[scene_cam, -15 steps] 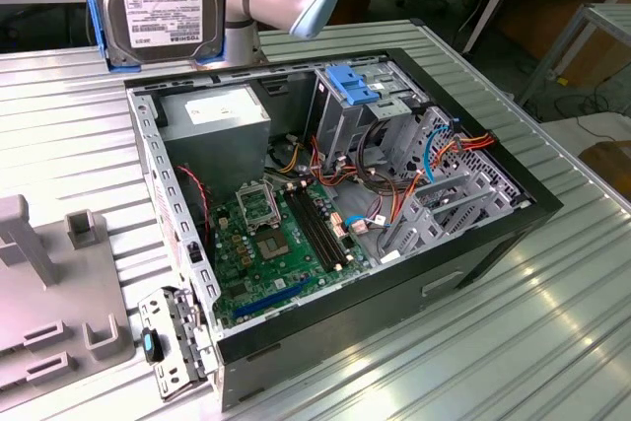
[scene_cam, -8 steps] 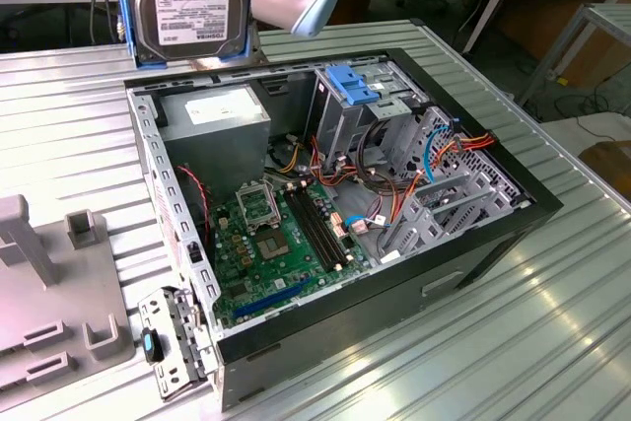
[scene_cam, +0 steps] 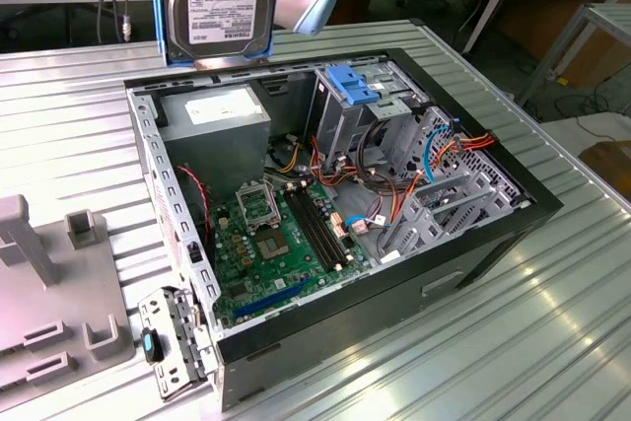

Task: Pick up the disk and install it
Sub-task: 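Pick up the disk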

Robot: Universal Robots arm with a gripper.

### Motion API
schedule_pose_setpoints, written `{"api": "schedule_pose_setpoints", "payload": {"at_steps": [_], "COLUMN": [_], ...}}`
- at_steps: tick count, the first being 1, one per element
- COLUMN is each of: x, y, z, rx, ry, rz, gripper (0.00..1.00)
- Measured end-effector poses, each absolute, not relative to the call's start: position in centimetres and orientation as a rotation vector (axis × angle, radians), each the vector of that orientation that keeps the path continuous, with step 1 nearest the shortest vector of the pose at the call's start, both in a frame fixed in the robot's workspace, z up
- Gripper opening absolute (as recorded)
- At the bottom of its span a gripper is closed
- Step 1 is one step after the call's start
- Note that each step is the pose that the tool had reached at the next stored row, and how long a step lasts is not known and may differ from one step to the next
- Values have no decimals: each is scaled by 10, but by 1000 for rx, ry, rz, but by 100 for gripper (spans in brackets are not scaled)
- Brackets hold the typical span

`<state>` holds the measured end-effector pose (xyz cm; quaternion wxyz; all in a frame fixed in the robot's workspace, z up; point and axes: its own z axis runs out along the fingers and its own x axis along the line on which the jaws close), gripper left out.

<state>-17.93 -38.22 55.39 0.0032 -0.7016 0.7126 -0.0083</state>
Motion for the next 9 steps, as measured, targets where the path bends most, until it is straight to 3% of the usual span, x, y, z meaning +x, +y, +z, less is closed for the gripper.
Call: {"api": "schedule_pose_setpoints", "payload": {"at_steps": [5, 9], "x": [-177, -176], "y": [-390, -417], "z": [552, 548], "rx": [-2200, -2200], "ry": [2234, 2234], "rz": [-26, -26], "gripper": [37, 37]}}
